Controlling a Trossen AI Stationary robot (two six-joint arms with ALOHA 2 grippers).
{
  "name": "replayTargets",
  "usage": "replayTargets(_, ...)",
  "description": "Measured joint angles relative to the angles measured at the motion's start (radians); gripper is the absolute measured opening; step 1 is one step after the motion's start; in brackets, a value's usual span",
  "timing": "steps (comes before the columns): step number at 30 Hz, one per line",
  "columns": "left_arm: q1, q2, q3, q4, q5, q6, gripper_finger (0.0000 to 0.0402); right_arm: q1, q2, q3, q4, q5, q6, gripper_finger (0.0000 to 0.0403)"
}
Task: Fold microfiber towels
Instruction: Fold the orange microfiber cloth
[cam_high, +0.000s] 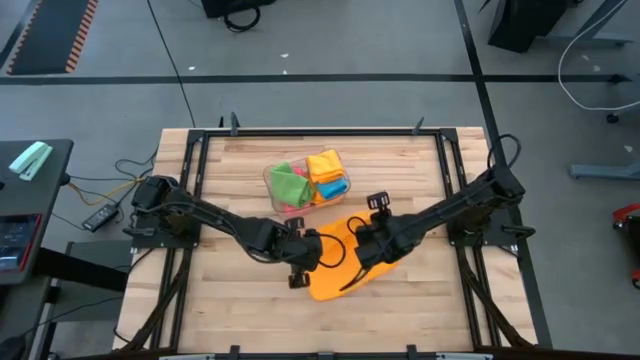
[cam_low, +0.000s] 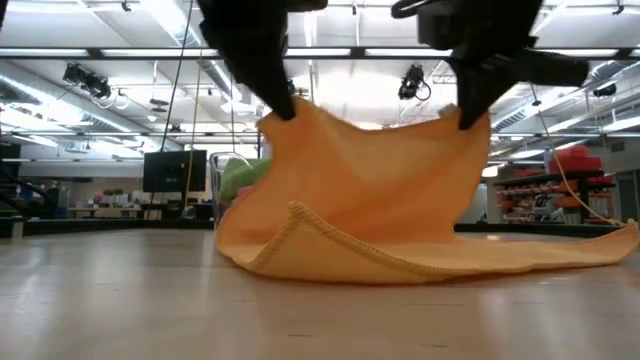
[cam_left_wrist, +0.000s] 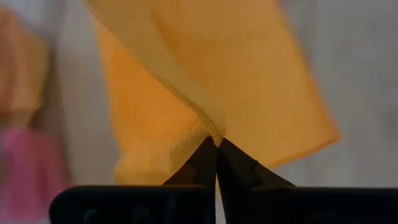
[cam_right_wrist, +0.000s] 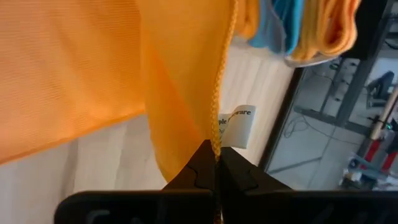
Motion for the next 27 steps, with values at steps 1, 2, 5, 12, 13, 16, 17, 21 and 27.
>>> replayTargets(1,-0.005,0.002,0.0,0.027,0.015,-0.007,0.0011,0.01,-0.006,-0.011,0.001,-0.009,0.0,0.0007)
replayTargets(2,-0.008,0.008,0.001,0.063,0.031,-0.014,0.0008,0.017,-0.011,-0.021,0.003,-0.021,0.0,0.0007)
replayTargets(5,-0.023,0.043,0.002,0.115,0.057,-0.034,0.0007,0.043,-0.023,-0.062,0.026,-0.079,0.004,0.0007)
replayTargets(12,-0.04,0.138,0.0,0.209,0.076,-0.084,0.0012,0.131,-0.033,-0.165,0.095,-0.131,0.017,0.0007)
replayTargets(13,-0.039,0.15,0.0,0.215,0.079,-0.09,0.0009,0.144,-0.033,-0.182,0.107,-0.134,0.019,0.0007)
replayTargets(16,-0.04,0.176,0.0,0.271,0.102,-0.112,0.0006,0.182,-0.033,-0.222,0.152,-0.133,0.037,0.0007)
replayTargets(17,-0.04,0.183,0.0,0.285,0.111,-0.115,0.0008,0.192,-0.033,-0.234,0.17,-0.136,0.04,0.0007)
replayTargets(21,-0.043,0.201,0.001,0.31,0.136,-0.158,0.0018,0.232,-0.033,-0.276,0.234,-0.138,0.052,0.0007)
replayTargets(27,-0.061,0.206,0.0,0.348,0.147,-0.182,0.0006,0.249,-0.033,-0.34,0.315,-0.159,0.047,0.0008)
